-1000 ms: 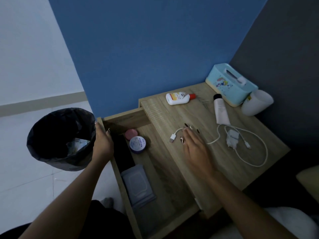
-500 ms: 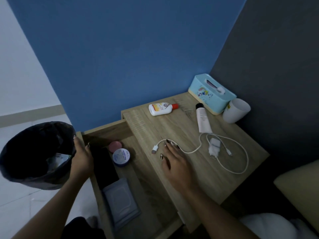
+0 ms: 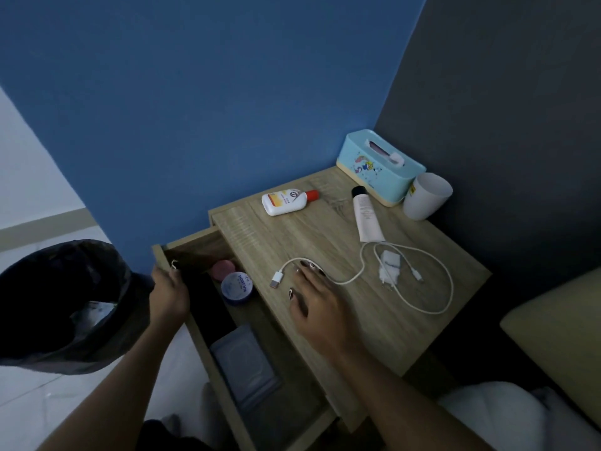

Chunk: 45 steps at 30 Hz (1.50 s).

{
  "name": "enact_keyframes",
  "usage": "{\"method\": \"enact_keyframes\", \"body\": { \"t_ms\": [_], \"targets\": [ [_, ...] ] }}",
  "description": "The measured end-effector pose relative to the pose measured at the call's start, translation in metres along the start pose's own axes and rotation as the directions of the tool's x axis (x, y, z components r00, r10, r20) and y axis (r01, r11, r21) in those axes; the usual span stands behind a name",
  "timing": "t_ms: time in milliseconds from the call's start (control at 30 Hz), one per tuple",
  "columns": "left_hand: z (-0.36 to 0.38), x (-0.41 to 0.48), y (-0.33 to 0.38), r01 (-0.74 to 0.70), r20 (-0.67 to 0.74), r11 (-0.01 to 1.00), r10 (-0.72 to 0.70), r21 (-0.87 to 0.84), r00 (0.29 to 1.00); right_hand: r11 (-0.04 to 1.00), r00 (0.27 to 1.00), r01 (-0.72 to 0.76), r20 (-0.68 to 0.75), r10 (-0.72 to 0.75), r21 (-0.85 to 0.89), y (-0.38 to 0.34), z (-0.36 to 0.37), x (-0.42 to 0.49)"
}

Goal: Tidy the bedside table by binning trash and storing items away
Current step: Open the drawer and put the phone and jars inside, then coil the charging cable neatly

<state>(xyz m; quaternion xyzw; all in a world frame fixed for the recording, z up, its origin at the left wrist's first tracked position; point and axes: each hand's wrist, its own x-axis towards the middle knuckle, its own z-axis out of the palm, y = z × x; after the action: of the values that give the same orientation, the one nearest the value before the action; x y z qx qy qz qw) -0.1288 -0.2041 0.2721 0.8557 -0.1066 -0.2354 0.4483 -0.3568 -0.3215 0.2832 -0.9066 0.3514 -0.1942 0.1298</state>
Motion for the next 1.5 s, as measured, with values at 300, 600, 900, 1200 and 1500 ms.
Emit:
{"method": "enact_keyframes", "body": {
  "t_ms": [300, 600, 900, 1200, 1500],
  "targets": [
    [0.053, 0.008, 0.037, 0.047, 0.063, 0.981, -0.036, -0.188, 0.997, 0.999, 0.998, 0.003, -0.055, -0.001, 0.034, 0.001, 0.008, 0.000],
    [0.088, 0.022, 0.054, 0.080, 0.204, 0.940, -0.011, -0.333, 0.979, 0.999, 0.998, 0.012, -0.057, -0.009, 0.050, 0.000, 0.008, 0.002],
    [0.094, 0.028, 0.050, 0.077, 0.232, 0.940, 0.002, -0.333, 0.973, 1.000, 0.999, 0.021, -0.031, -0.021, 0.015, 0.003, 0.005, -0.002],
    [0.089, 0.016, 0.047, 0.073, 0.324, 0.953, 0.028, -0.294, 0.946, 0.999, 1.000, 0.030, -0.007, -0.030, 0.013, 0.005, 0.007, -0.012],
    [0.082, 0.017, 0.057, 0.048, 0.345, 0.975, 0.030, -0.217, 0.938, 0.997, 0.988, 0.048, -0.150, -0.040, 0.054, 0.010, 0.016, -0.014]
  ]
}}
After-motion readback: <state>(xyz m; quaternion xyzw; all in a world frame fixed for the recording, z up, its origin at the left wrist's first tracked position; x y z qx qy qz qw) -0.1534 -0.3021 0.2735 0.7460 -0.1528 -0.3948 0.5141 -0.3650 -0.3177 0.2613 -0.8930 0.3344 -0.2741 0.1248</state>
